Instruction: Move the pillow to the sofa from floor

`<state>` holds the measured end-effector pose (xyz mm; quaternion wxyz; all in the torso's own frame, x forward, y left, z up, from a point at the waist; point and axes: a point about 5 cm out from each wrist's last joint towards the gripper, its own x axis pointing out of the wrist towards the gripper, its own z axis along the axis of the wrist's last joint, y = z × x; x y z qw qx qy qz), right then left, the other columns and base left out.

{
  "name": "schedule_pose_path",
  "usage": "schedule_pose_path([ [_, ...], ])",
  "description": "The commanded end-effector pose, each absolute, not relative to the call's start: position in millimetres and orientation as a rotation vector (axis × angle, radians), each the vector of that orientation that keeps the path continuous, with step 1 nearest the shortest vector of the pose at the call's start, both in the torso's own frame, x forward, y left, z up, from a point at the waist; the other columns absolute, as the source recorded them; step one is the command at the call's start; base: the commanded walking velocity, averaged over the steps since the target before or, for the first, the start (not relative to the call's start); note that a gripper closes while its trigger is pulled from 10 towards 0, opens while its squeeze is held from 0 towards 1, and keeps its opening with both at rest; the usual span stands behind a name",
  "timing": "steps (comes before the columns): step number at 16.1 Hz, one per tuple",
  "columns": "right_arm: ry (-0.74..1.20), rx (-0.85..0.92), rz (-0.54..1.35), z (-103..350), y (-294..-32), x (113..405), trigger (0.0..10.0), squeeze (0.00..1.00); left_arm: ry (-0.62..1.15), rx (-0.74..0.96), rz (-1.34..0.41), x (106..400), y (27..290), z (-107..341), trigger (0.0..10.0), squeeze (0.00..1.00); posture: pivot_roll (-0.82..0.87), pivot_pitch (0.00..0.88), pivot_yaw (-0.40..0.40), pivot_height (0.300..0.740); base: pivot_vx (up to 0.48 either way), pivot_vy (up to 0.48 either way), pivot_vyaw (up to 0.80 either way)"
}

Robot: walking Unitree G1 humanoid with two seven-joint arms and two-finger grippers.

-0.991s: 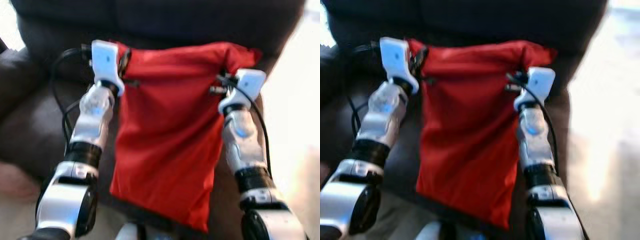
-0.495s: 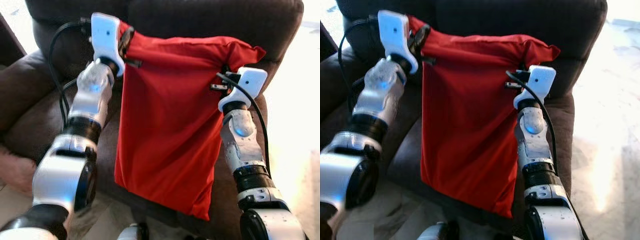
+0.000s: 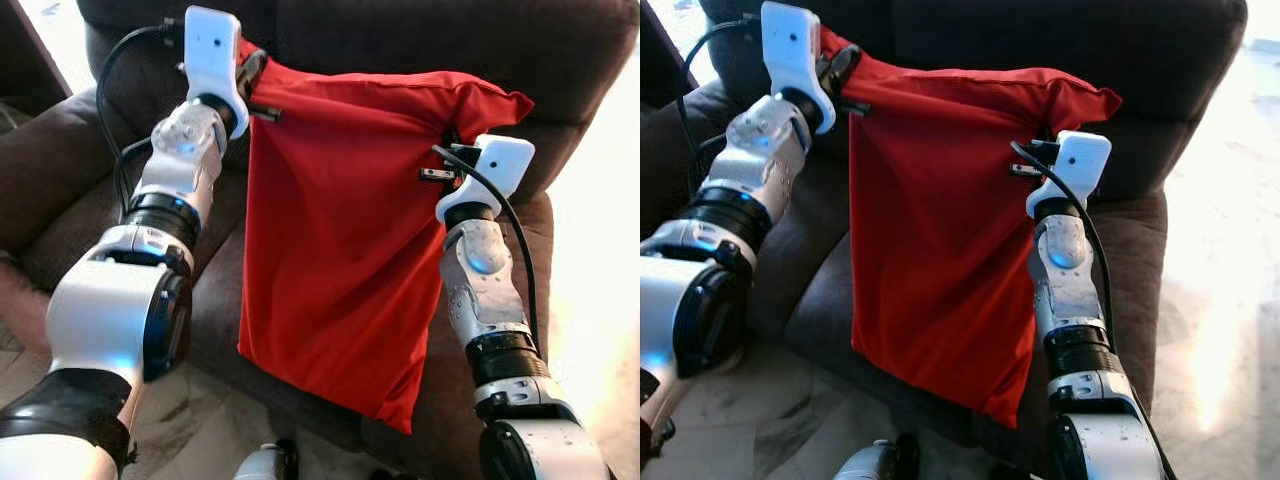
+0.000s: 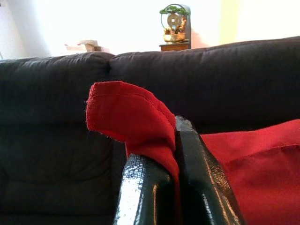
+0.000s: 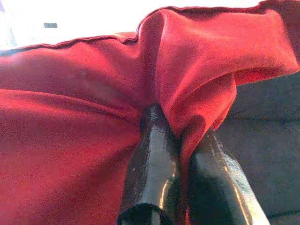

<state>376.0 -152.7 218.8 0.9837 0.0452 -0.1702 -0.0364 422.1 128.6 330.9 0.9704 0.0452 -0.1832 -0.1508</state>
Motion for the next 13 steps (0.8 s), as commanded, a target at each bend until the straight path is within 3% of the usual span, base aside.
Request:
schedule_pose_path([
  [1,-0.407,0.088,-0.085,231,-154,373,10.0,0.0,-0.448,0.109,-0.327,419,126,357,10.0,0.0,0.18,0.153,0.071,0.74,0.0,0.0,0.0],
  [5,-0.394,0.086,-0.136,229,-162,374,10.0,0.0,-0.413,0.076,-0.324,421,123,354,10.0,0.0,0.17,0.149,0.08,0.74,0.0,0.0,0.0],
  [8,-0.227,0.071,-0.258,195,-182,379,10.0,0.0,-0.251,0.117,-0.335,423,129,281,10.0,0.0,0.17,0.155,0.08,0.74,0.0,0.0,0.0],
  [13,-0.217,0.064,-0.314,194,-195,379,10.0,0.0,-0.135,0.092,-0.273,417,151,229,10.0,0.0,0.16,0.169,0.073,0.74,0.0,0.0,0.0],
])
